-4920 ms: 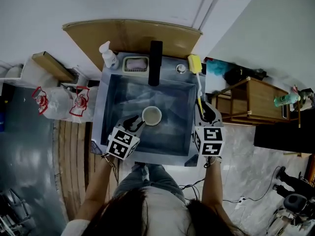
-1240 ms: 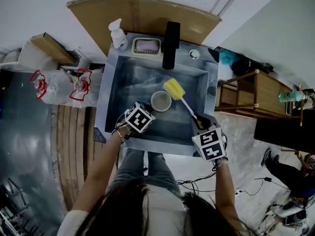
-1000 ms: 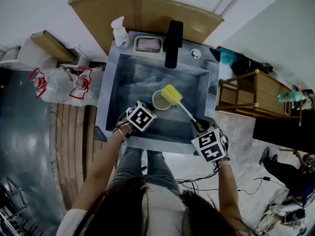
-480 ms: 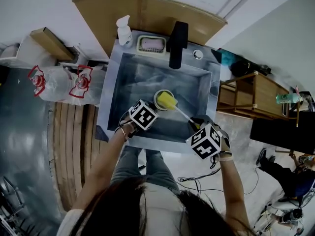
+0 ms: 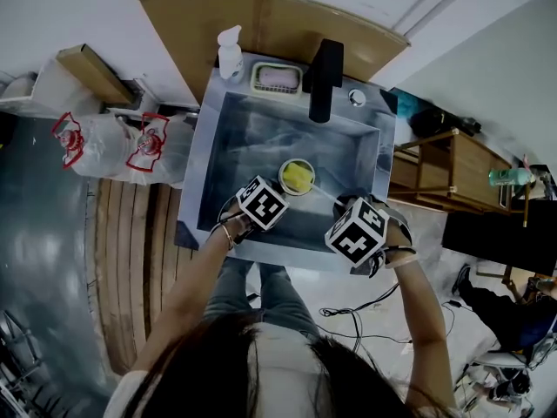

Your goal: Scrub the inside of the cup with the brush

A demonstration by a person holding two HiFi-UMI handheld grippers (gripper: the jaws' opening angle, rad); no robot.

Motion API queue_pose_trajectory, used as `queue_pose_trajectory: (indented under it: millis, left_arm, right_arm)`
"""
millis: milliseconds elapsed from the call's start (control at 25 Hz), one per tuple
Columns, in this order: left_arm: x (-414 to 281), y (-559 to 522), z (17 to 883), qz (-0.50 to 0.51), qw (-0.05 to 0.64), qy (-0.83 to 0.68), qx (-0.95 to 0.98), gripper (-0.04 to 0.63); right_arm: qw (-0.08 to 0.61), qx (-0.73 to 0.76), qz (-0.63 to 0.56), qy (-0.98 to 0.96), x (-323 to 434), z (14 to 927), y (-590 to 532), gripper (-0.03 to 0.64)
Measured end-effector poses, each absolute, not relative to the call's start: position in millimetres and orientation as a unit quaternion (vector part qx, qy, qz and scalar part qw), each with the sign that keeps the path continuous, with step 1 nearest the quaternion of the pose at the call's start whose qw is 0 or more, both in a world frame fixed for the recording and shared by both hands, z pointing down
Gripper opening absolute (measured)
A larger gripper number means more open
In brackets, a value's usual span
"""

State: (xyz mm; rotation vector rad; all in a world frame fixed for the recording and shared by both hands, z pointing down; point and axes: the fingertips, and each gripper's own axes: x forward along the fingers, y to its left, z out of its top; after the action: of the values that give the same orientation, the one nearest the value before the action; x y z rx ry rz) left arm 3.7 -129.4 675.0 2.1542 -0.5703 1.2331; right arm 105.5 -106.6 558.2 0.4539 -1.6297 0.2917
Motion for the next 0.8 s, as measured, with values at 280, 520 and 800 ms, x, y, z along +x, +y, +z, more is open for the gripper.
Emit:
queue_pose_trajectory:
  millis: [280,520,800]
  left_arm:
    - [4,-130,675,0.460,0.294,-0.213,0.811,0.071]
    - [4,-130,675,0.458,0.297,-0.212,0.810,0.071]
    - [5,-129,676,0.460,0.296,-0.212,0.810,0.071]
  right_arm:
    - [0.674,0.192,0.125,-0.703,104,558,-129,0.057]
    - [0.688,0.200,0.174,-0.675,110,560,-140,0.057]
    - [0.722,0.155,0.180,-0.650,106,559,-139,0.052]
